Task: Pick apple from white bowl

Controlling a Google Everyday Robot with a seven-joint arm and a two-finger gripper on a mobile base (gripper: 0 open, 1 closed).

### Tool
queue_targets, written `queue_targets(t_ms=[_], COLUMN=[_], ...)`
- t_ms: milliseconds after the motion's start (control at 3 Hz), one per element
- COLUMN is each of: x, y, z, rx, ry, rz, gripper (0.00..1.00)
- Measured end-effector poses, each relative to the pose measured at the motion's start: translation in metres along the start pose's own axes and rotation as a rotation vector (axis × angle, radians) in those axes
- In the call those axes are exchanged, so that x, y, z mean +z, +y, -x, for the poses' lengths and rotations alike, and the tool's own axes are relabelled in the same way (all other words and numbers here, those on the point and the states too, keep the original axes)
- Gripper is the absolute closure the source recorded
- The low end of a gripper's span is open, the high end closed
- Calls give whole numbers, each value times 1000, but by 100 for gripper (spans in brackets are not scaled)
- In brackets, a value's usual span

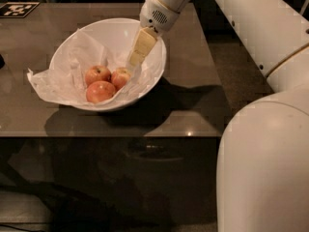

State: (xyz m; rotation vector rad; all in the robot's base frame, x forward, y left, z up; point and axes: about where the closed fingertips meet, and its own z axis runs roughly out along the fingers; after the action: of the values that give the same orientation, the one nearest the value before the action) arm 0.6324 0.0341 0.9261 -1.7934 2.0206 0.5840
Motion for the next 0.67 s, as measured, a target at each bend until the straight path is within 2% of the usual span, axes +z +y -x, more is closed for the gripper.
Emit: queue_targets(t_ms=[333,667], x=[0,7], y=[0,0], z=[0,3], rx=[0,50], ry=[0,62], rz=[0,-43], gripper=[0,0])
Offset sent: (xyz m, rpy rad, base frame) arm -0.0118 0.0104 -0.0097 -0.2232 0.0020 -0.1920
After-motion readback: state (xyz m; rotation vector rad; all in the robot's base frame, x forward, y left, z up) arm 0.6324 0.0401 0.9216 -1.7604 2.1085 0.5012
